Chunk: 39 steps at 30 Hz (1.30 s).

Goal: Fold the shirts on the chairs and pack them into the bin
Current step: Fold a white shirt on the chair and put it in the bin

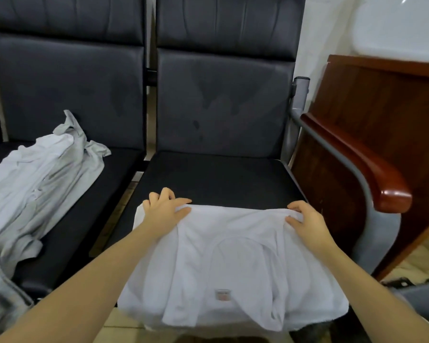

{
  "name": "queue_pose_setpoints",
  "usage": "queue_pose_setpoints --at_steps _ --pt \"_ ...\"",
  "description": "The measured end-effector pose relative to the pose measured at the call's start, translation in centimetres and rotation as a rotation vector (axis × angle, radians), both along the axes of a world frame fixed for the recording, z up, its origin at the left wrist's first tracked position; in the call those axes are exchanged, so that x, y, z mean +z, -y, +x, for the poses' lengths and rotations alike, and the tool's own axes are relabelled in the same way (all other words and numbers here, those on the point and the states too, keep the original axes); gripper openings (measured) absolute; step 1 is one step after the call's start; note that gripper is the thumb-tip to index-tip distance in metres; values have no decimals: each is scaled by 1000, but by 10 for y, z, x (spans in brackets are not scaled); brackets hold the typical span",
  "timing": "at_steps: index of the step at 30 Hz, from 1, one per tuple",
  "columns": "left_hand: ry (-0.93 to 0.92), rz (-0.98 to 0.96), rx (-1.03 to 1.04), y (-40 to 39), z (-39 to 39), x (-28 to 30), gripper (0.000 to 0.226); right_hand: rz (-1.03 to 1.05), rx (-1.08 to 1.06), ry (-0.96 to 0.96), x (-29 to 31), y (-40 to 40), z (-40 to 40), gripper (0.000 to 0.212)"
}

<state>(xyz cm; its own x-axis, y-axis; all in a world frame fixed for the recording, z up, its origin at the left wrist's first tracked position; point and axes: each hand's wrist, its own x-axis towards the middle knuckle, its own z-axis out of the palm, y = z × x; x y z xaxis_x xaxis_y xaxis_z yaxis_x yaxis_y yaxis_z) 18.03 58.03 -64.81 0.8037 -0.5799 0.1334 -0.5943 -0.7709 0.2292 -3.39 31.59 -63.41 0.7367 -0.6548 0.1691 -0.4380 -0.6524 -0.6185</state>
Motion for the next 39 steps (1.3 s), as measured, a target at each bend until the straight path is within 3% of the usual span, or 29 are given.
queue_pose_setpoints --at_steps 3,10,16,20,24,28,33,35,39 --pt "-24 -69 23 4 9 0 28 46 20 59 5 -5 -1 15" --pt "33 -42 52 3 41 -2 33 -108 89 92 13 3 16 24" --pt "53 -11 40 6 52 0 33 -319 41 -6 16 15 32 23" --pt "48 -10 35 6 53 -1 33 -472 137 -176 17 24 35 20" --pt "46 -61 34 5 52 -2 30 -350 47 -118 17 11 41 32" --pt "7 -178 41 3 51 -5 24 -380 98 -85 21 -12 65 21" --pt "-25 -212 90 2 51 -3 21 -199 134 -323 20 -21 80 28" --pt "-12 -208 118 2 51 -3 22 -151 103 -289 10 -15 70 30" --pt "5 -264 167 1 51 -4 23 -115 21 -221 0 -14 54 7"
